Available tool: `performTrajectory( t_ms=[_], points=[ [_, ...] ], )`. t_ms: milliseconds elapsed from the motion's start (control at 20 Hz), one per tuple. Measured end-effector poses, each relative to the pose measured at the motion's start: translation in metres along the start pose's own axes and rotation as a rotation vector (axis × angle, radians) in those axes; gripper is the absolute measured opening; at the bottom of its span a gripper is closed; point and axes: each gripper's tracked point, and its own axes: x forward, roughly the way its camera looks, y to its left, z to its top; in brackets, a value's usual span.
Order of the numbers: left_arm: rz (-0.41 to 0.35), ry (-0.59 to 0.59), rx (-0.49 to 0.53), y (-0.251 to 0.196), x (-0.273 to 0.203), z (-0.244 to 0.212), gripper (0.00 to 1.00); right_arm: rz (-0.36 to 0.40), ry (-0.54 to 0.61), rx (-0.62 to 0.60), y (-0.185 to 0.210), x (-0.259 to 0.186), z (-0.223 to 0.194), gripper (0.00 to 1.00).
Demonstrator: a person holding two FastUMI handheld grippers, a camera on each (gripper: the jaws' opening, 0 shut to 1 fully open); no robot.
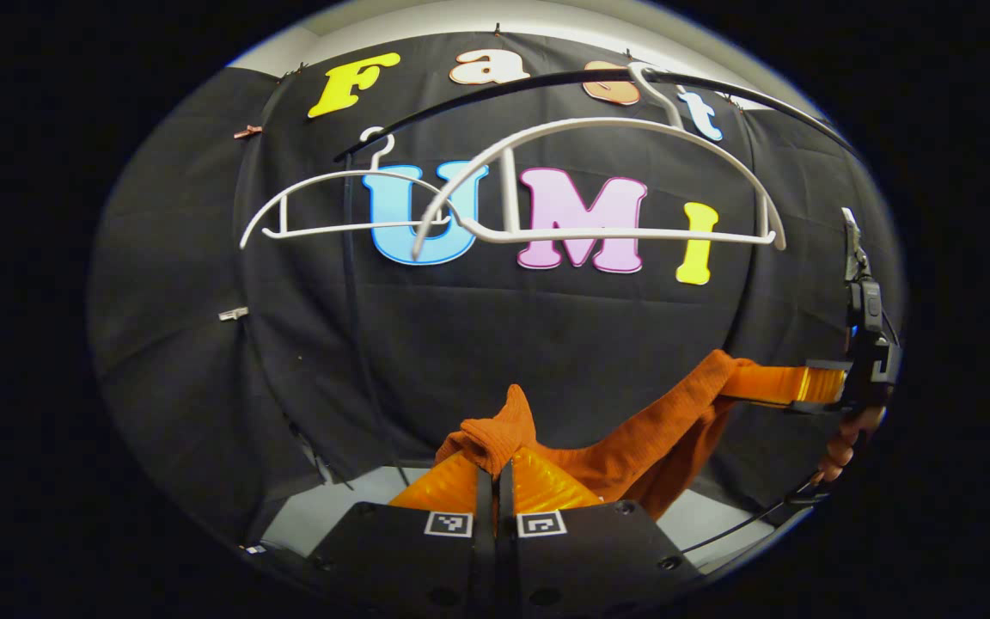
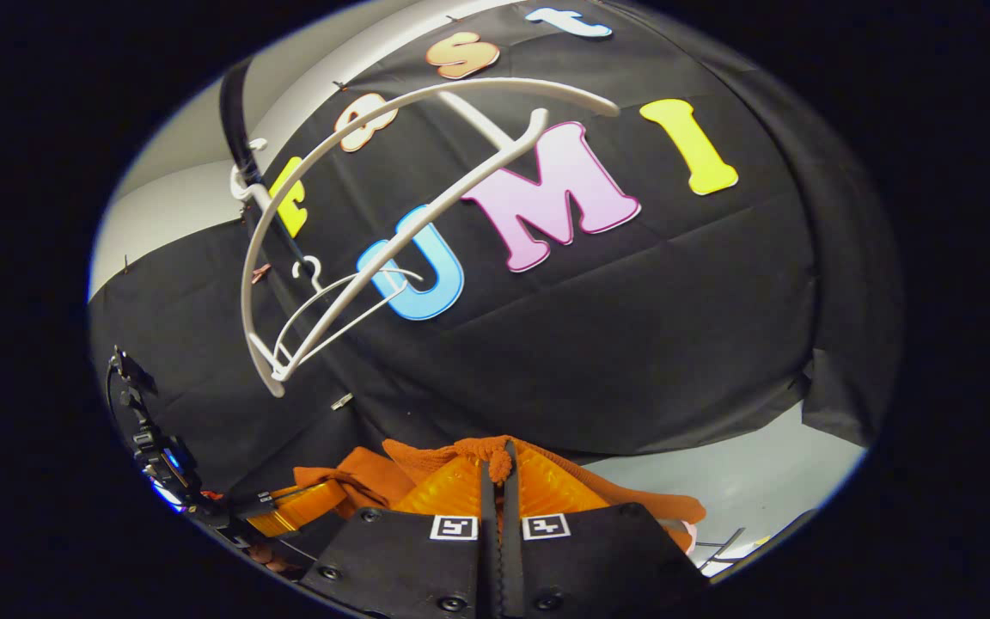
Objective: Grasp the clothes on the hanger with both hands and then place them into the laundry hamper below.
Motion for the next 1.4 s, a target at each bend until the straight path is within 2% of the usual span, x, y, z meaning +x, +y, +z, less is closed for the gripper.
performTrajectory(
  t_ms=[250, 450, 550, 900, 1150, 1200, 1250, 1300, 1400],
  points=[
    [-0.107, -0.095, -0.038, -0.041, -0.009, 0.04, 0.05, 0.155, -0.009, -0.037, 0.057, -0.009, 0.012, 0.04],
    [-0.137, -0.119, -0.069, -0.054, 0.0, 0.035, 0.04, 0.158, 0.034, -0.066, 0.054, -0.004, 0.005, 0.05],
    [-0.15, -0.098, -0.079, -0.061, 0.013, 0.014, 0.04, 0.135, 0.074, -0.099, 0.041, 0.006, -0.013, 0.04],
    [-0.202, 0.057, -0.095, -0.07, 0.073, -0.081, 0.05, -0.021, 0.242, -0.223, -0.042, 0.036, -0.101, 0.04],
    [-0.114, 0.233, -0.062, -0.057, 0.103, -0.164, 0.05, -0.166, 0.373, -0.29, -0.108, 0.049, -0.164, 0.05],
    [-0.102, 0.263, -0.056, -0.052, 0.107, -0.18, 0.08, -0.2, 0.416, -0.302, -0.123, 0.048, -0.18, 0.07],
    [-0.087, 0.279, -0.047, -0.048, 0.108, -0.187, 0.15, -0.22, 0.449, -0.312, -0.132, 0.042, -0.191, 0.04],
    [-0.065, 0.293, -0.034, -0.043, 0.109, -0.194, 0.22, -0.242, 0.463, -0.325, -0.139, 0.038, -0.197, 0.27],
    [-0.036, 0.304, -0.006, -0.033, 0.106, -0.201, 0.6, -0.275, 0.438, -0.336, -0.15, 0.036, -0.196, 0.72]
  ],
)
